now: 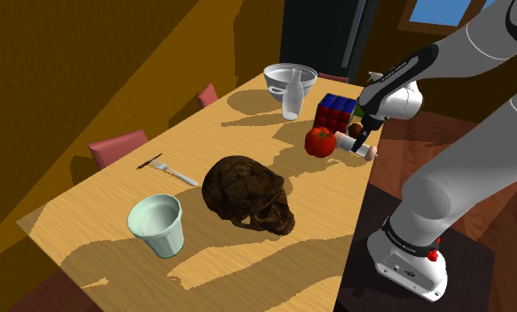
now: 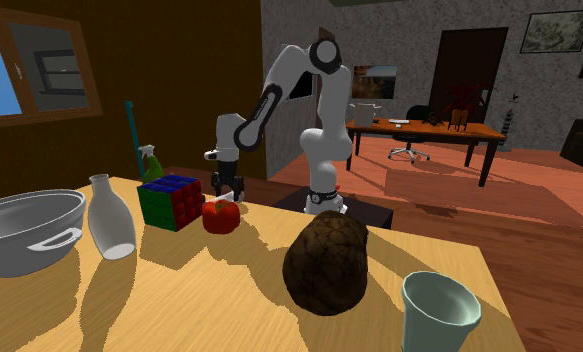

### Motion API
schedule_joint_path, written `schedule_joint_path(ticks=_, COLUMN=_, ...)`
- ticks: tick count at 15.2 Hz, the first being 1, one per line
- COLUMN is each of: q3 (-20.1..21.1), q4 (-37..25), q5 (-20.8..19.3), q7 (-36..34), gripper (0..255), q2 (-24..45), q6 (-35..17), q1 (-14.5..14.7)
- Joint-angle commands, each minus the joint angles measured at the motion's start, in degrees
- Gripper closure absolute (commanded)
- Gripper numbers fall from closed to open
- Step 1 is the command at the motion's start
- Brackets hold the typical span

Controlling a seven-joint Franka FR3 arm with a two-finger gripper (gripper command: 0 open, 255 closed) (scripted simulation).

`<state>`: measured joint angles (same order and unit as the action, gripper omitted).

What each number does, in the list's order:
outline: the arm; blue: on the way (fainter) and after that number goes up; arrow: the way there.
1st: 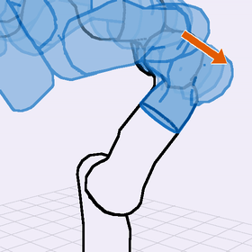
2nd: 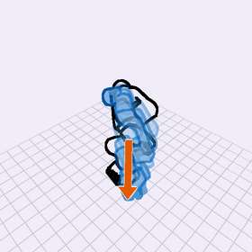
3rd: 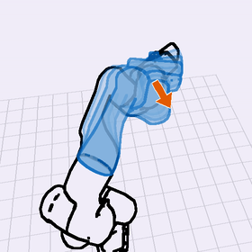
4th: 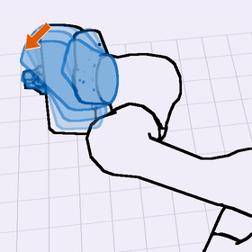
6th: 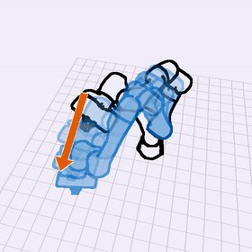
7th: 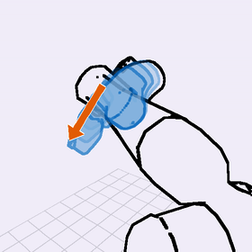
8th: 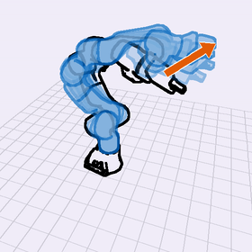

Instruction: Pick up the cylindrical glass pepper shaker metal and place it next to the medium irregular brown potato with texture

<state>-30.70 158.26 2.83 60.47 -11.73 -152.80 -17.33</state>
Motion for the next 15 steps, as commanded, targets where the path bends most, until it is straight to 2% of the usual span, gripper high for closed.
schedule_joint_path(ticks=1, q3=0.0, q4=0.0, q5=0.0, q7=0.0, gripper=0, q2=0.0, q6=0.0, q1=0.0)
schedule_joint_path(ticks=3, q3=0.0, q4=0.0, q5=0.0, q7=0.0, gripper=0, q2=0.0, q6=0.0, q1=0.0)
schedule_joint_path(ticks=5, q3=1.49, q4=-0.49, q5=-4.24, q7=-3.02, gripper=0, q2=-4.95, q6=5.07, q1=-2.52)
schedule_joint_path(ticks=7, q3=2.7, q4=-1.29, q5=-6.54, q7=-4.7, gripper=0, q2=-8.91, q6=9.66, q1=-4.22)
schedule_joint_path(ticks=15, q3=2.79, q4=-1.29, q5=-6.48, q7=-4.66, gripper=0, q2=-8.9, q6=9.66, q1=-4.3)
